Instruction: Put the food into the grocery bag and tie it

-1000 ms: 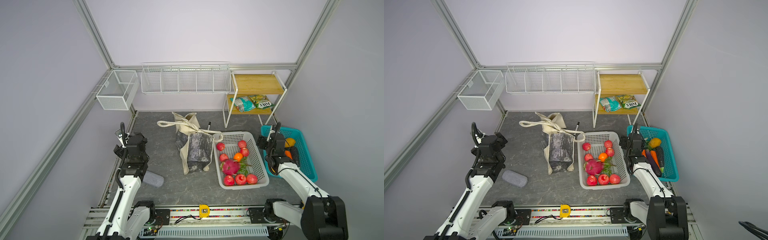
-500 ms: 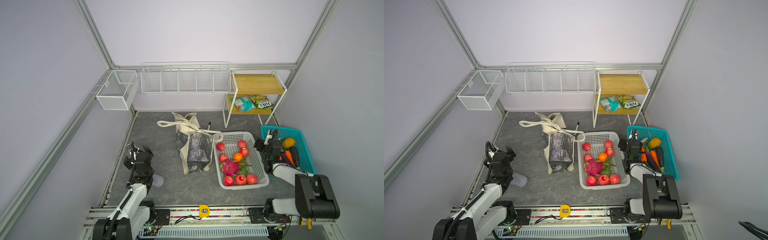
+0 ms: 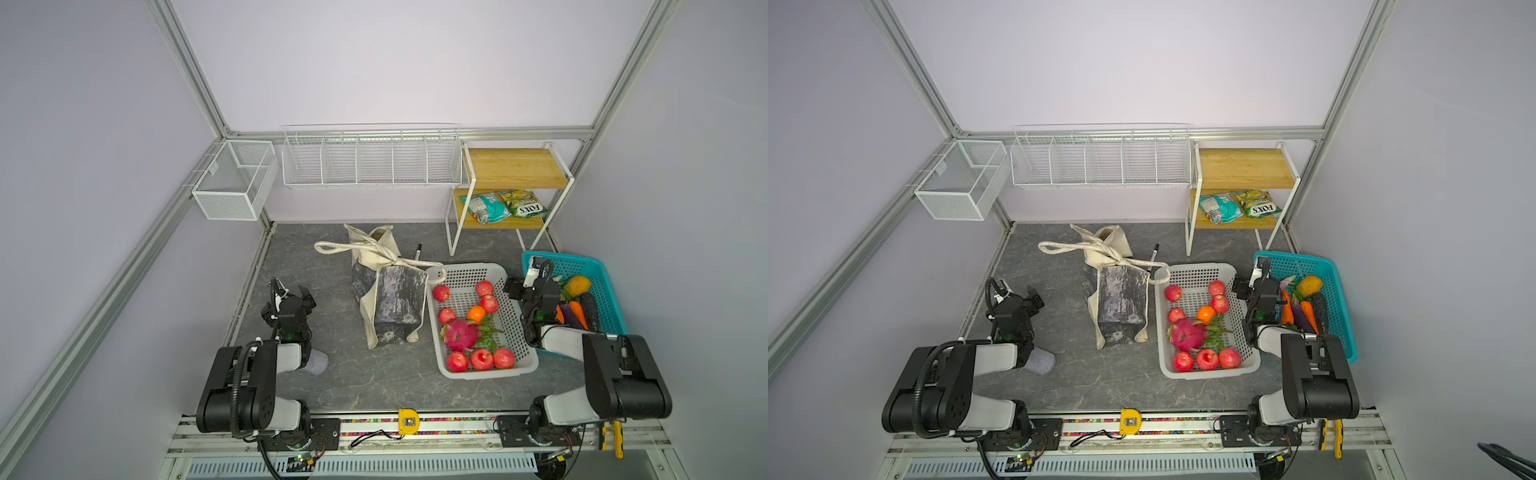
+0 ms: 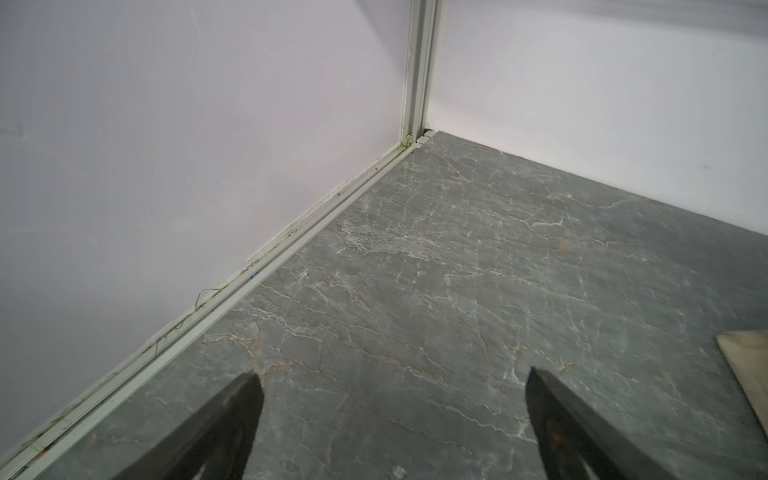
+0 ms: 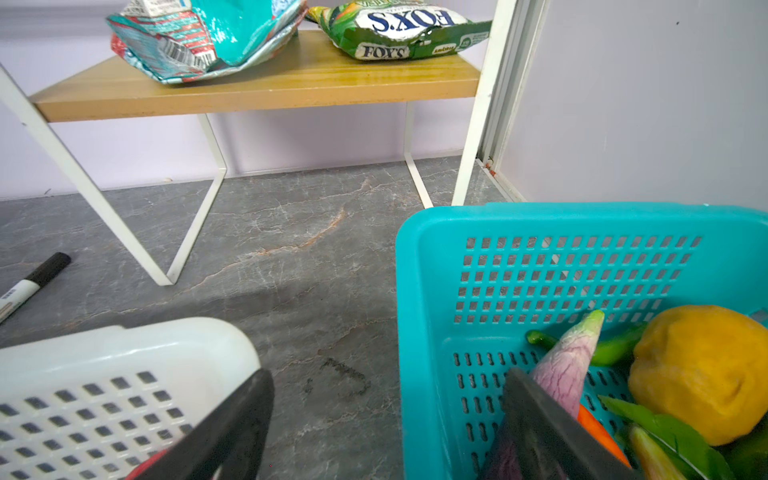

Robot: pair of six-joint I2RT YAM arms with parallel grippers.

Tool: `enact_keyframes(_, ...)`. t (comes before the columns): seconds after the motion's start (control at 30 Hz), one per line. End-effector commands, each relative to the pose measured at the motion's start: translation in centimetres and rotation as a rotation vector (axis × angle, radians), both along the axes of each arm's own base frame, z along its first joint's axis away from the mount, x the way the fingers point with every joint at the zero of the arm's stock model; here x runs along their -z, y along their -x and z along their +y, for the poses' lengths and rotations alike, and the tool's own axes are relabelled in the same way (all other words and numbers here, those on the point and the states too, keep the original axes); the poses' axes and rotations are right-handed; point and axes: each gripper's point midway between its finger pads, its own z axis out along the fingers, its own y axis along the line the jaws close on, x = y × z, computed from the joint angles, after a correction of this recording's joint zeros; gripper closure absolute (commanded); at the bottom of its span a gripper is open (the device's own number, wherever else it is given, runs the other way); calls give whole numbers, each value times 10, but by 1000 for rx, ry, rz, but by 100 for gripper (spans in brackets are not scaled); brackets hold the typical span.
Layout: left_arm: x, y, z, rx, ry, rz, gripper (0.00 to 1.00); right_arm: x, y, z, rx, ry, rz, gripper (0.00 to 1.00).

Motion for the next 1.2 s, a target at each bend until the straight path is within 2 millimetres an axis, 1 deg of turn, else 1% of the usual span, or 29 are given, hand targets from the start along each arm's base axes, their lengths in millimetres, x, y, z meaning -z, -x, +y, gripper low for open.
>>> enact_keyframes(0.0,-25,-17,-10,68,-15,-89,1,36,12,8,-59,44,93,12)
enact_keyframes(0.03,-22,-19,-15,101,-20,-79,1,37,12,9,-64,43,97,11)
enact_keyframes(0.07,-14,-20,-17,111,-15,-52,1,38,12,10,-67,44,91,12)
enact_keyframes(0.17,-14,-30,-23,155,-47,-80,1,38,13,10,-69,42,92,11)
enact_keyframes(0.2,-10,-30,-25,162,-37,-46,1,37,12,10,-69,44,84,12)
enact_keyframes(0.27,-10,-32,-25,158,-27,-24,1,38,12,9,-67,46,90,12)
enact_keyframes(0.37,-12,-33,-25,166,-44,-55,1,37,12,11,-61,59,90,12)
enact_keyframes(0.67,-12,-33,-26,168,-43,-51,1,36,12,12,-62,66,88,11)
enact_keyframes(1.17,-12,-36,-32,169,-75,-29,1,38,12,11,-62,59,93,12)
